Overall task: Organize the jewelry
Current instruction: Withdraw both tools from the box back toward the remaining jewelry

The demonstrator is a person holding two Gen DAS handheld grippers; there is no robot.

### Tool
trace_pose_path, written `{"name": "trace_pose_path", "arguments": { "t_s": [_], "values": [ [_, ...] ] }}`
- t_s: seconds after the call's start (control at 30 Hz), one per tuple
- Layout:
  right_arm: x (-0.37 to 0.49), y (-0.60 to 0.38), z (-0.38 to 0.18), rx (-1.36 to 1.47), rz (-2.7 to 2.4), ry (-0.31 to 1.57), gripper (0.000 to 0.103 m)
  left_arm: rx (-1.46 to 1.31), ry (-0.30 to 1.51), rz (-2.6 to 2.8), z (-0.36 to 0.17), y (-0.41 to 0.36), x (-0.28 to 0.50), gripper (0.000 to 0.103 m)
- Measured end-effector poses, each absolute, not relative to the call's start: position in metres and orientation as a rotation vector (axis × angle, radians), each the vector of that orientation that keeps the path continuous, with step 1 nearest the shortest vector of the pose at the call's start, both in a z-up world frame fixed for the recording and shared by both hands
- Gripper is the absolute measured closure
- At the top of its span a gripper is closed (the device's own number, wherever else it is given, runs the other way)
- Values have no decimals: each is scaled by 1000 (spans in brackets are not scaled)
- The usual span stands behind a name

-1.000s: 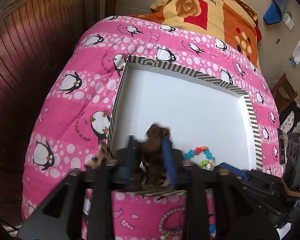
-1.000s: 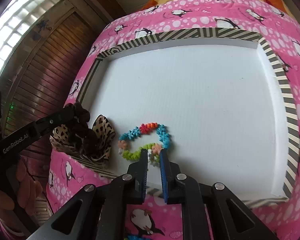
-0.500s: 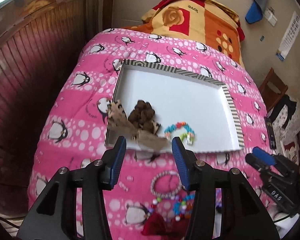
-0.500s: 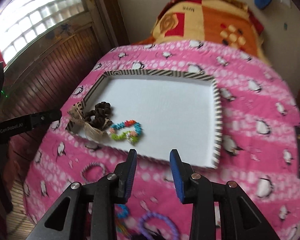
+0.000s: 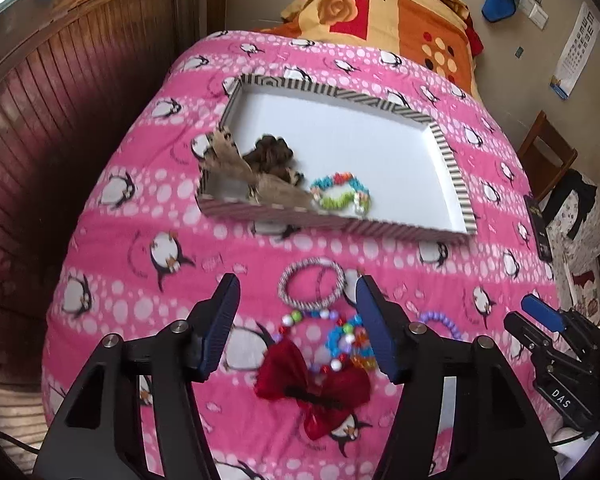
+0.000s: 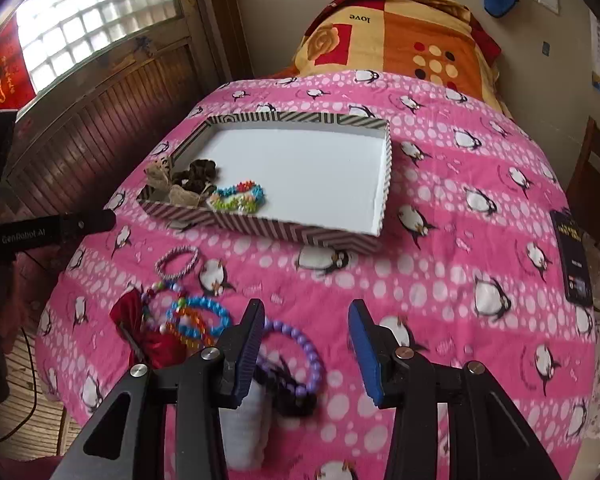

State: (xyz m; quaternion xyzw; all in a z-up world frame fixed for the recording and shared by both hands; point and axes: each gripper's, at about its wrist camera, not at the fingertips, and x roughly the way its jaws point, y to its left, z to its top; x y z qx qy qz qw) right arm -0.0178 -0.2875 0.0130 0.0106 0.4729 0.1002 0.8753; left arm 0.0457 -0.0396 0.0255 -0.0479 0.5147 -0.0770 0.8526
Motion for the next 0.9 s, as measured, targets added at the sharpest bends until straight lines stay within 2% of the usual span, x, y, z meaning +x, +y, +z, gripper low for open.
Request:
{"name": "trace_pose_path", "arguments": {
  "t_s": [0.9],
  "values": [
    [-70, -292, 8, 30, 204, 1019, 61, -35, 1050, -69, 8, -49, -18, 43]
  ]
}}
